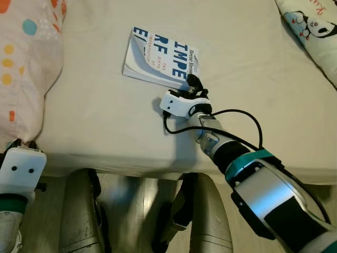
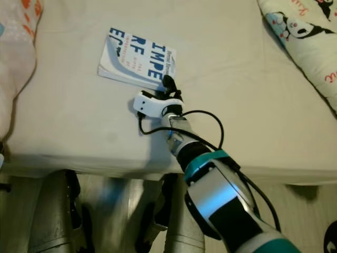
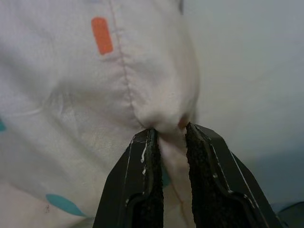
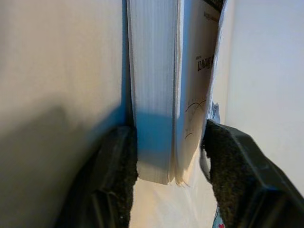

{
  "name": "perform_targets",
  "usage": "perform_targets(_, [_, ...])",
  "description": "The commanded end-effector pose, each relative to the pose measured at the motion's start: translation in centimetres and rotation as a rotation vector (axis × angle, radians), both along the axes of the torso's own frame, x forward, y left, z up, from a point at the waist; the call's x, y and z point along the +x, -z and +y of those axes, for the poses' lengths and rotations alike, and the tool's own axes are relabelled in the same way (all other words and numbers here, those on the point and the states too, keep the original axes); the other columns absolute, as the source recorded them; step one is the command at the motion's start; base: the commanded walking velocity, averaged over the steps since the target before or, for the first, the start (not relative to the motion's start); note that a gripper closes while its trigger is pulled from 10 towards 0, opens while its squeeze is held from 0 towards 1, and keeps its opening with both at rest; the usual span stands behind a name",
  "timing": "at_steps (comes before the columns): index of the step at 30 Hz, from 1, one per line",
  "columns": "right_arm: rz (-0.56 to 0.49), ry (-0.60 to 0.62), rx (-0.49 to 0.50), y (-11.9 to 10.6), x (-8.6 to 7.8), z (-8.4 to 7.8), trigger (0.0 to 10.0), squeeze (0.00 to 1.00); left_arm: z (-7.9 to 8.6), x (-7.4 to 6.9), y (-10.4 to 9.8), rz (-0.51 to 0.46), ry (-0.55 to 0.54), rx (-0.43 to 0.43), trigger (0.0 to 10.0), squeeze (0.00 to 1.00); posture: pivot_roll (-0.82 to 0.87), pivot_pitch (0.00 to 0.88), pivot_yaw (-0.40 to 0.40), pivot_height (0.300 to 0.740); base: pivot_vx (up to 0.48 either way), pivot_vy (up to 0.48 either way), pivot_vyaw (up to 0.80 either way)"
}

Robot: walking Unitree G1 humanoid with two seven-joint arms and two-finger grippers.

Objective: Clean up the room

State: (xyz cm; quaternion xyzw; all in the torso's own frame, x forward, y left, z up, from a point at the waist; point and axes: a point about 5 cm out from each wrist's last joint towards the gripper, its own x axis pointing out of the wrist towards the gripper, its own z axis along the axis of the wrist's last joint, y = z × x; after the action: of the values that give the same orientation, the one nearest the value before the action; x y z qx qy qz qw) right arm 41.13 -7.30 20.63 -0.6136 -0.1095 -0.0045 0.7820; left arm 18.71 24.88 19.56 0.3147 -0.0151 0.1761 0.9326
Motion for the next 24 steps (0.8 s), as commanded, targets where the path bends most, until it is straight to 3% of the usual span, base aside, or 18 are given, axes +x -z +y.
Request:
perform_targets(1, [0.043,0.055,0.001,1.0,0.0,-1.5,0.0,0.0,0.1,-0.4,0.5,0.022,-0.019,-0.019,10.0,0.0,0.36,0.484,-0.222,0.479,0.0,0.0,0.0])
perform_targets(6, [0.033,-0.018,-0.002,0.8,-0.2,0.2,0.0,0.0,0.1,-0.1,0.4,0.009,-0.03,-0.026,10.0,0.0,0.36,0.467,-0.229,0.479,0.0,0.0,0.0])
perform_targets(15, [0.035,-0.064,0.008,0.7,-0.4,1.3,0.0,0.0,0.3,-0.1,0.5,0.003,-0.045,-0.028,10.0,0.0,0.36,0.454,-0.23,0.479,0.0,0.0,0.0])
perform_targets(19, [-0.01,-0.143,0.06,0.2,-0.8,3.1,0.0,0.0,0.2,0.7,0.5,-0.011,-0.037,-0.027,10.0,0.0,0.36,0.416,-0.227,0.479,0.0,0.0,0.0])
perform_targets(21, [-0.047,-0.201,0.116,0.5,-1.2,3.6,0.0,0.0,0.0,1.7,0.2,-0.025,-0.003,-0.003,10.0,0.0,0.35,0.376,-0.21,0.479,0.0,0.0,0.0])
perform_targets(24, [-0.069,-0.23,0.132,0.9,-1.5,3.4,0.0,0.0,-0.1,2.3,0.0,-0.03,0.02,0.014,10.0,0.0,0.34,0.354,-0.195,0.479,0.0,0.0,0.0])
